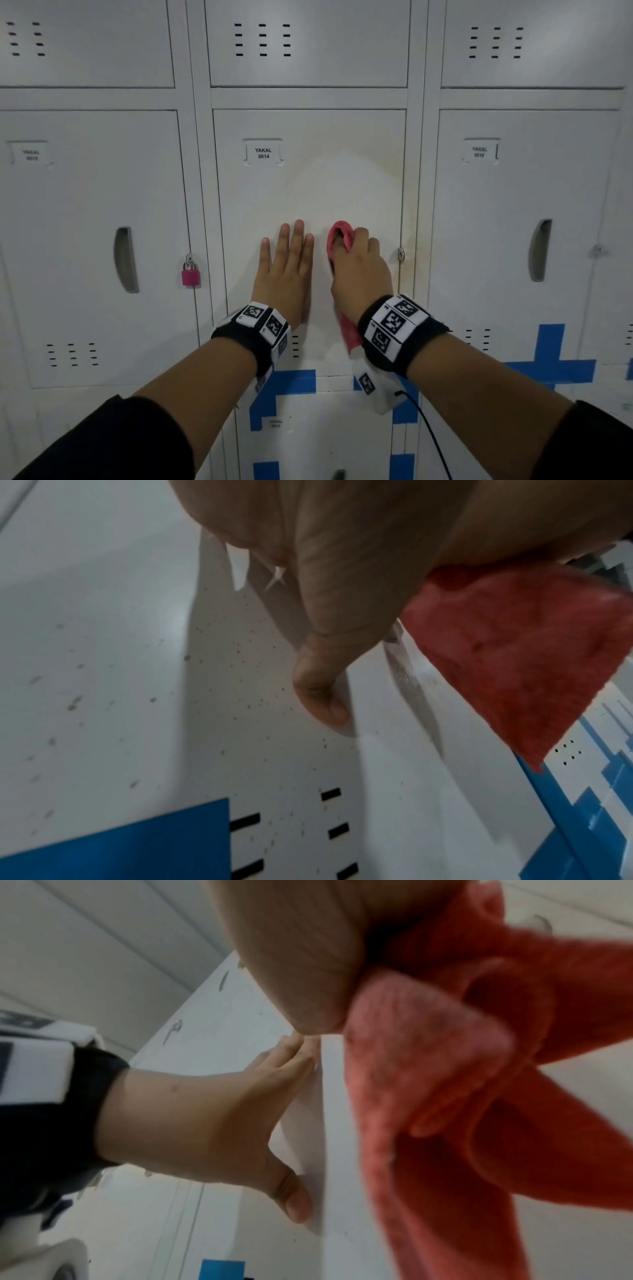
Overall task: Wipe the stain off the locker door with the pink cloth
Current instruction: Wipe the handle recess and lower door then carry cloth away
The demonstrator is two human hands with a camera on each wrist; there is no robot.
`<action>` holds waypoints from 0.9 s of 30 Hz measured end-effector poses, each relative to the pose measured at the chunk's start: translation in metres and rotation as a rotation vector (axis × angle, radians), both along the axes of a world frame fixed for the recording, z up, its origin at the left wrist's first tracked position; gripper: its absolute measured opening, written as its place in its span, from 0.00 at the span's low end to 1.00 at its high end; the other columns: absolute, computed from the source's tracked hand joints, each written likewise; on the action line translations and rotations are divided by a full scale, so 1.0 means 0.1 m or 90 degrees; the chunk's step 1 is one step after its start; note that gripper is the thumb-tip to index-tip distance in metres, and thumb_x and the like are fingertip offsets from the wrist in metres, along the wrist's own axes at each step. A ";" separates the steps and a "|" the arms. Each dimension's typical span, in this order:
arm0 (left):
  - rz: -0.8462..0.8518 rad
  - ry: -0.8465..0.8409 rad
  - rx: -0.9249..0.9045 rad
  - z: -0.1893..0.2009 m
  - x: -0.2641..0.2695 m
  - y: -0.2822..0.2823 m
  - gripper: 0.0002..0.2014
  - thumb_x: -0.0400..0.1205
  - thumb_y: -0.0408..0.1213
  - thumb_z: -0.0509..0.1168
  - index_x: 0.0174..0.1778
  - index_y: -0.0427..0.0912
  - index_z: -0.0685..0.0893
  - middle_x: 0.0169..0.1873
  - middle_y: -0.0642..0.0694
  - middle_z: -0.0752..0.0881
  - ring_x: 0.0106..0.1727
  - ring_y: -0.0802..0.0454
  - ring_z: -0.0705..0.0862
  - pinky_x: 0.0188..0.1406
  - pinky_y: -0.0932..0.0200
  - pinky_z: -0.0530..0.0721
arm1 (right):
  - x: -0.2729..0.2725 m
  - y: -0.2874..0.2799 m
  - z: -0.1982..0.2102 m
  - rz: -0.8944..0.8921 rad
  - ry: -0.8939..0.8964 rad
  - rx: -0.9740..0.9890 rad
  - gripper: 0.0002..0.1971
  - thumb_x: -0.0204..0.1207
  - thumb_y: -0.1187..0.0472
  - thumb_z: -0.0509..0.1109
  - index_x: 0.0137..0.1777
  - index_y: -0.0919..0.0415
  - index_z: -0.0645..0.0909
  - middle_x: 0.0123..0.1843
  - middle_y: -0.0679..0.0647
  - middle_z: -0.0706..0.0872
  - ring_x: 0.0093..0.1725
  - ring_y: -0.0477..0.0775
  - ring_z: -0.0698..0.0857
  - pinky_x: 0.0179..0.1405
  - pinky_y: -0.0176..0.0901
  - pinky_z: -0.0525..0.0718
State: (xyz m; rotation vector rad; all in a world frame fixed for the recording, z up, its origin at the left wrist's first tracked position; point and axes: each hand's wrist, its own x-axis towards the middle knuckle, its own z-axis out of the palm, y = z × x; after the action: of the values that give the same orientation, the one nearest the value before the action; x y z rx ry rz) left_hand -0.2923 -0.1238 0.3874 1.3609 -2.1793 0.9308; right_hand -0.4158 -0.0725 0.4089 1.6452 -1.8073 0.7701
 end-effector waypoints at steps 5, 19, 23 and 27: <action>-0.005 -0.006 -0.006 0.00 0.03 -0.02 0.53 0.78 0.48 0.65 0.81 0.34 0.29 0.80 0.31 0.27 0.81 0.30 0.29 0.80 0.30 0.43 | 0.10 -0.04 0.04 -0.077 0.032 0.016 0.21 0.75 0.66 0.58 0.69 0.65 0.71 0.64 0.63 0.70 0.57 0.62 0.72 0.45 0.47 0.77; -0.025 0.019 0.006 0.03 0.01 0.03 0.41 0.78 0.33 0.49 0.81 0.34 0.29 0.80 0.32 0.26 0.81 0.32 0.27 0.81 0.31 0.41 | 0.04 0.07 -0.19 -0.083 0.134 0.076 0.14 0.77 0.64 0.57 0.60 0.63 0.78 0.59 0.61 0.73 0.55 0.62 0.71 0.43 0.48 0.76; -0.020 0.009 0.004 0.03 0.03 0.03 0.41 0.80 0.34 0.50 0.81 0.34 0.28 0.80 0.32 0.25 0.81 0.32 0.27 0.81 0.32 0.41 | -0.04 0.11 -0.09 -0.072 0.148 0.032 0.06 0.73 0.61 0.68 0.48 0.59 0.83 0.48 0.58 0.77 0.48 0.61 0.74 0.32 0.47 0.69; -0.015 0.005 0.004 0.01 0.04 0.00 0.49 0.81 0.41 0.61 0.80 0.35 0.26 0.80 0.32 0.26 0.81 0.31 0.27 0.81 0.31 0.42 | -0.09 0.19 0.18 -0.065 0.246 -0.037 0.14 0.74 0.64 0.64 0.59 0.61 0.80 0.56 0.61 0.77 0.54 0.64 0.75 0.43 0.52 0.77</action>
State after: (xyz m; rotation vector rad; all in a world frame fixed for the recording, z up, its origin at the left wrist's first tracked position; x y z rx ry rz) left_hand -0.2884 -0.1241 0.3885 1.3370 -2.1889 0.9094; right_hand -0.4243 -0.0537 0.4273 1.5270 -1.5639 0.4197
